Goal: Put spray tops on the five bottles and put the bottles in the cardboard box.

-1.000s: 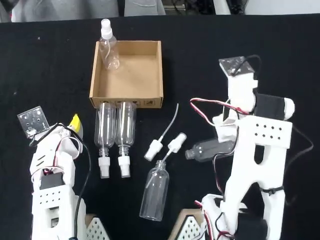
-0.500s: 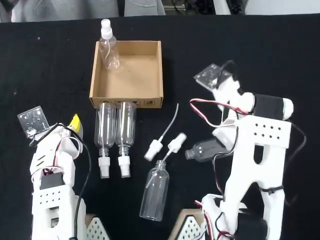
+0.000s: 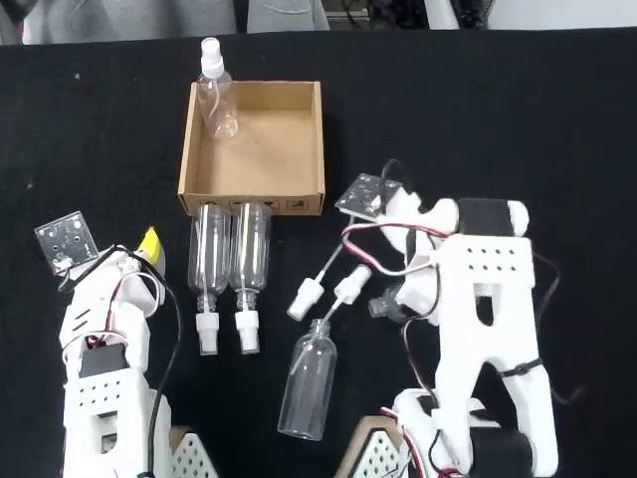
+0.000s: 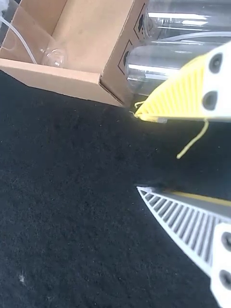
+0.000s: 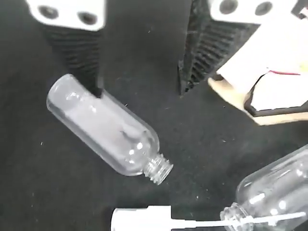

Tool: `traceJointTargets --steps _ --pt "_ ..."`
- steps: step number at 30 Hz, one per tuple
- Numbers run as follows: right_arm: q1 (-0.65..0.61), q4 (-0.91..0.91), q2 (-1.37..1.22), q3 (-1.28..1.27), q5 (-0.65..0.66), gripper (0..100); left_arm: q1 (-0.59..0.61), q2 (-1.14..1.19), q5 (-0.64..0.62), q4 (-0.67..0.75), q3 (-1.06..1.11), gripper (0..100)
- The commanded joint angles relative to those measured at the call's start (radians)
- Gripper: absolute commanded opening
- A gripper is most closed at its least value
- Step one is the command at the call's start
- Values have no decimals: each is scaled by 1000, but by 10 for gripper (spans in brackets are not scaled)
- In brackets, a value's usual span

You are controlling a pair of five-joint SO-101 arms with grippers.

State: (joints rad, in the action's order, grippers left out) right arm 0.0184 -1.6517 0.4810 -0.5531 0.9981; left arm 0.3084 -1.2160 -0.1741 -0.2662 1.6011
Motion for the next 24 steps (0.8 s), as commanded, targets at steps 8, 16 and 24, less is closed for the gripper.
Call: traceJointTargets --steps 8,16,24 --pt "-20 71 45 -91 218 282 2 -18 0 2 -18 210" --pt "-21 175 45 -176 267 282 2 -18 0 2 -18 211" --pt "-18 319 45 -289 327 282 1 -18 0 2 -18 211"
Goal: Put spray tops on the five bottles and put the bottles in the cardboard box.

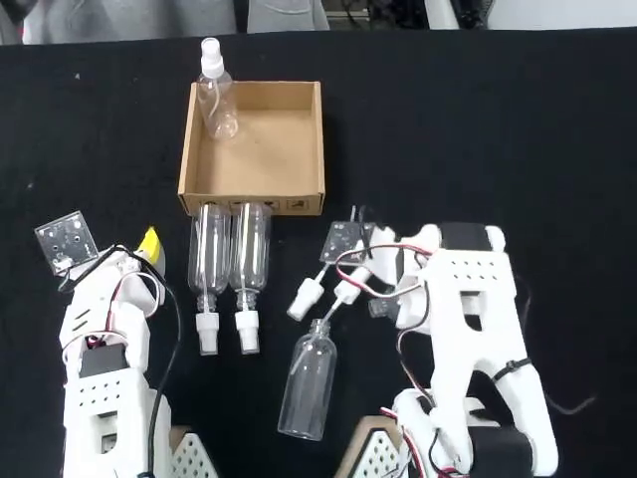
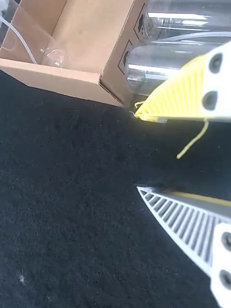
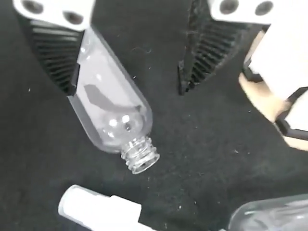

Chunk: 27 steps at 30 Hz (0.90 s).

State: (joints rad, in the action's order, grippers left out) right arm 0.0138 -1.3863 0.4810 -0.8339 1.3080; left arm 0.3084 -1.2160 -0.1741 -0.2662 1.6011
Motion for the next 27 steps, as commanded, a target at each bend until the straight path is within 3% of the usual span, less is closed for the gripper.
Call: traceJointTargets --steps 1,14,27 --pt "-14 72 45 -18 17 282 1 -18 0 2 -18 211" --pt "-9 252 44 -137 17 282 1 -18 0 2 -18 211" --pt "-8 295 44 -170 12 282 1 -18 0 2 -18 211"
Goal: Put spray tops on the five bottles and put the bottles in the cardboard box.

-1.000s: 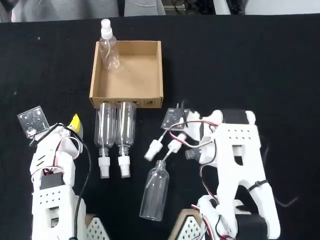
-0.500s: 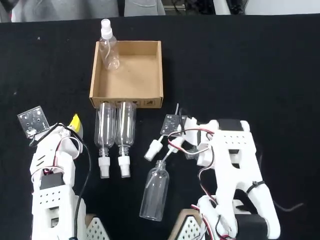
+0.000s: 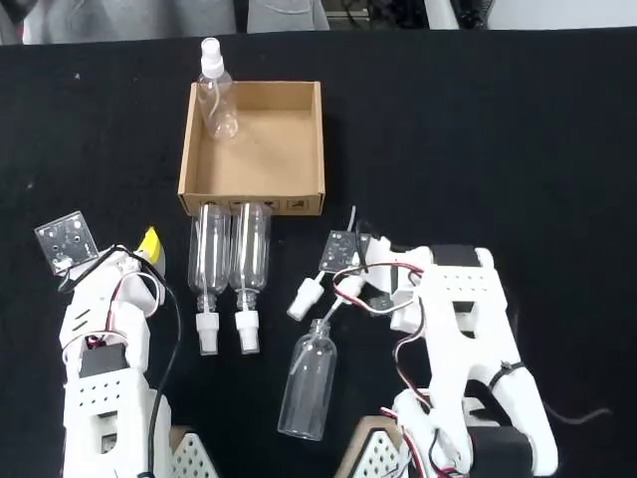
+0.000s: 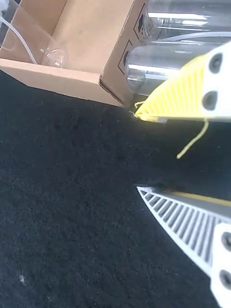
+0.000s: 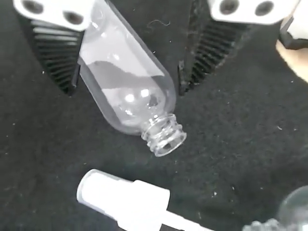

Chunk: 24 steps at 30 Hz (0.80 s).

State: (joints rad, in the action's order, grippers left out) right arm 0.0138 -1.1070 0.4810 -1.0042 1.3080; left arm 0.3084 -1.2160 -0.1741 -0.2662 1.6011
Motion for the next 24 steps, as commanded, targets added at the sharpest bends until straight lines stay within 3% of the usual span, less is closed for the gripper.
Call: traceJointTargets --steps 1,11,24 --pt "-8 15 44 1 12 282 1 -18 0 2 -18 211" --pt "-9 12 44 1 -54 155 1 -18 0 2 -18 211" --pt "-11 6 44 4 -417 152 1 -18 0 2 -18 211"
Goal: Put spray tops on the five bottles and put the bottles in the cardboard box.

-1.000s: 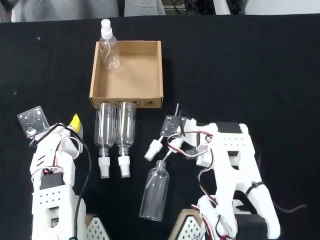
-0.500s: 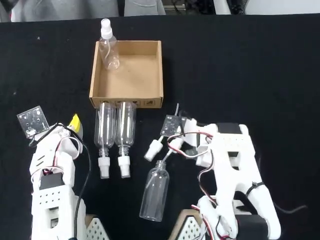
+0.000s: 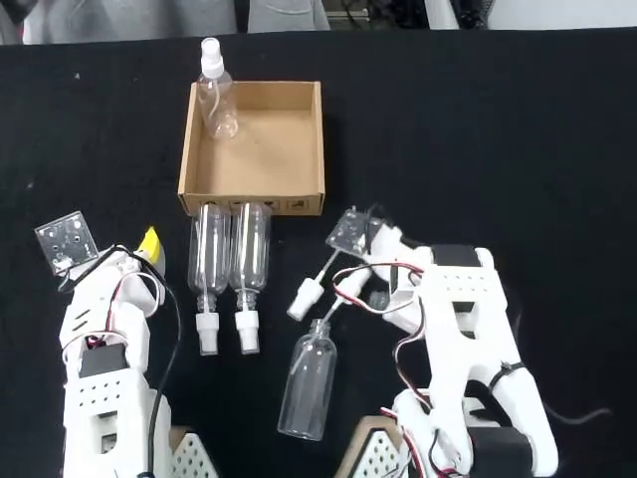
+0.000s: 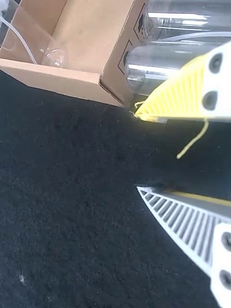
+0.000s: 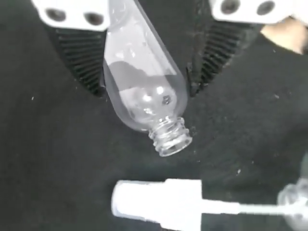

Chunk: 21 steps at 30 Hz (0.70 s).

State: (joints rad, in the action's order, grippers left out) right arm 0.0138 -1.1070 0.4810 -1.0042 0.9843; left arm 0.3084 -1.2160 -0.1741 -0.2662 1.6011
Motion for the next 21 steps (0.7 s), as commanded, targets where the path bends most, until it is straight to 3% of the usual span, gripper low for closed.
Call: traceJointTargets --steps 1,5,9,16,21 --pt "-11 6 44 4 -130 152 1 -18 0 2 -18 211" --pt "-11 6 44 1 -227 155 1 -18 0 2 -18 211" --pt "-12 -8 44 4 -232 157 1 -18 0 2 -18 211" --pt "-14 -55 44 2 -94 291 1 -18 0 2 -18 211" --pt "-11 -57 44 1 31 286 1 -18 0 2 -18 211"
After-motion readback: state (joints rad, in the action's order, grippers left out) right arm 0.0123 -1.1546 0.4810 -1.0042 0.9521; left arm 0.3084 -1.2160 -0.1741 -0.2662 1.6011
